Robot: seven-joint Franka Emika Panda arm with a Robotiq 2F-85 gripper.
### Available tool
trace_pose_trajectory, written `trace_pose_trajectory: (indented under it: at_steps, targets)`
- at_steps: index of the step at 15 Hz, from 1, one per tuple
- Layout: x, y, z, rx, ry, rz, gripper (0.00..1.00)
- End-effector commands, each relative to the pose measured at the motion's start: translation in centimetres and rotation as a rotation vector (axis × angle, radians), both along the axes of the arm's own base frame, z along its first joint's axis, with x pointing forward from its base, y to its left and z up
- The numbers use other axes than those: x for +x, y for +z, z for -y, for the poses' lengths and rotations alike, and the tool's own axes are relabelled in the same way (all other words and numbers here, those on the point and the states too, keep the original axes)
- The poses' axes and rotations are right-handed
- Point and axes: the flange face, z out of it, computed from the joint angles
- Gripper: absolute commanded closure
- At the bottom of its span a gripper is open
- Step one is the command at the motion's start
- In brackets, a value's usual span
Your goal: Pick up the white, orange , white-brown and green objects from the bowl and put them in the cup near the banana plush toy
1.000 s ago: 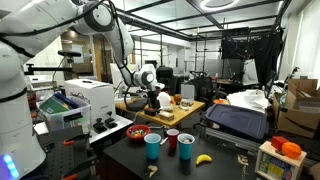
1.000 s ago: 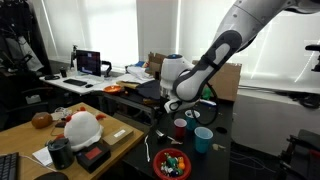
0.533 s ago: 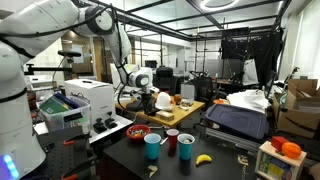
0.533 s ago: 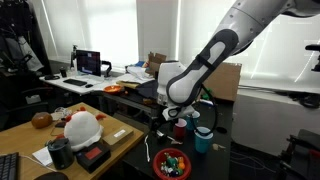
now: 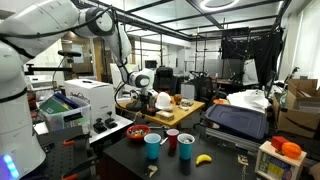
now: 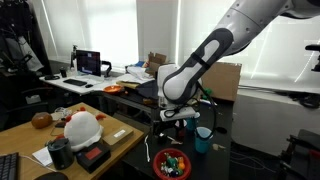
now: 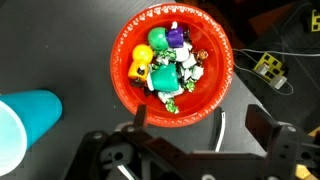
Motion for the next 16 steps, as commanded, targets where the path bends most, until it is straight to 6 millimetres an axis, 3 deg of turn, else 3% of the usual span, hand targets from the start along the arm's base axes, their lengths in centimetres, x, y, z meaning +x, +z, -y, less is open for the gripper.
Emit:
trace_pose_trajectory:
  at_steps: [1, 16]
  targets:
    - [0.1, -0.8, 0.1, -0.011, -0.128, -0.079, 0.00]
    - [0.7, -5.3, 1.7, -0.145, -0.694, -0.282, 0.00]
